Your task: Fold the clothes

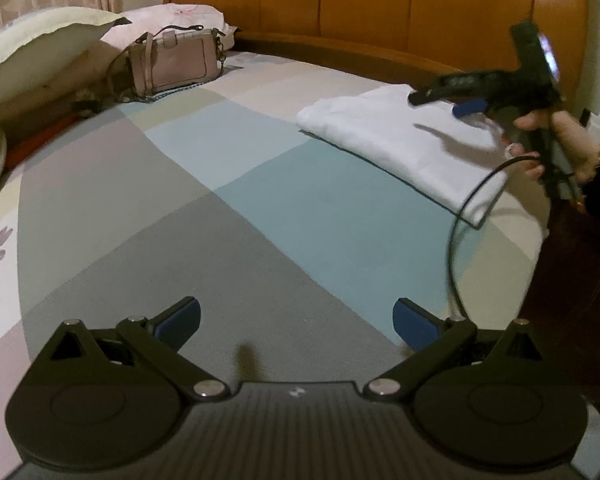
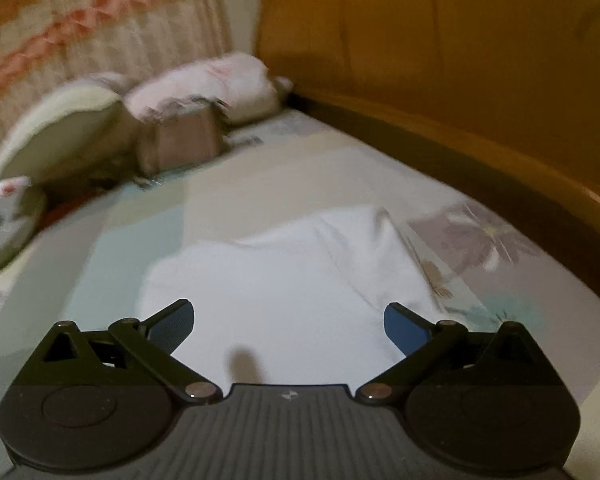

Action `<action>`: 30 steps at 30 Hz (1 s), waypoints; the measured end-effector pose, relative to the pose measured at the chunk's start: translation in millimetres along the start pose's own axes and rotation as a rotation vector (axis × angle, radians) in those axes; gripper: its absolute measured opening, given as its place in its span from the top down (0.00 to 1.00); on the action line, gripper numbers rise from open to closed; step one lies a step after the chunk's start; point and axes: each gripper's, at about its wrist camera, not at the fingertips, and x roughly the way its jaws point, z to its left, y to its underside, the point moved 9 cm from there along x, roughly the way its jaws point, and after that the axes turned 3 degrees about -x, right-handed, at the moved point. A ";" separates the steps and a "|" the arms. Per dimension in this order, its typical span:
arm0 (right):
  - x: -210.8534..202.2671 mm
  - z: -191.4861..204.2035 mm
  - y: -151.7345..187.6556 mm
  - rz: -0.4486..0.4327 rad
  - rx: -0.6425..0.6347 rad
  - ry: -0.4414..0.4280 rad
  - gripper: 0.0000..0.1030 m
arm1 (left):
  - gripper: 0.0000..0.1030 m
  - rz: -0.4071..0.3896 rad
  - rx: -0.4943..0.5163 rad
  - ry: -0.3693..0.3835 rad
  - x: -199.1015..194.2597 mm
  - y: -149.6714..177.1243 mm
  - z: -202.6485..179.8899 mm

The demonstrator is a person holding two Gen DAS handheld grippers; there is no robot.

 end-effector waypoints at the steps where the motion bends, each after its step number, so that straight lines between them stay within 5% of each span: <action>1: -0.5 -1.6 1.6 -0.003 0.000 -0.001 0.00 | 0.01 -0.001 0.000 0.000 -0.4 0.3 0.9; 14: 11.4 20.4 -13.7 -0.027 -0.023 0.008 0.00 | 0.01 -0.008 -0.006 -0.030 0.1 5.0 14.6; 22: 43.6 8.8 -28.9 0.004 -0.013 0.115 0.00 | 0.01 -0.019 -0.015 -0.059 -3.8 7.1 25.2; 25: 18.8 24.4 -30.0 -0.038 -0.022 0.061 0.00 | 0.01 -0.042 -0.015 -0.061 -9.2 3.4 26.6; 30: -5.8 63.1 7.3 0.032 -0.048 -0.087 0.00 | 0.01 -0.091 -0.031 -0.071 -20.8 -1.8 30.3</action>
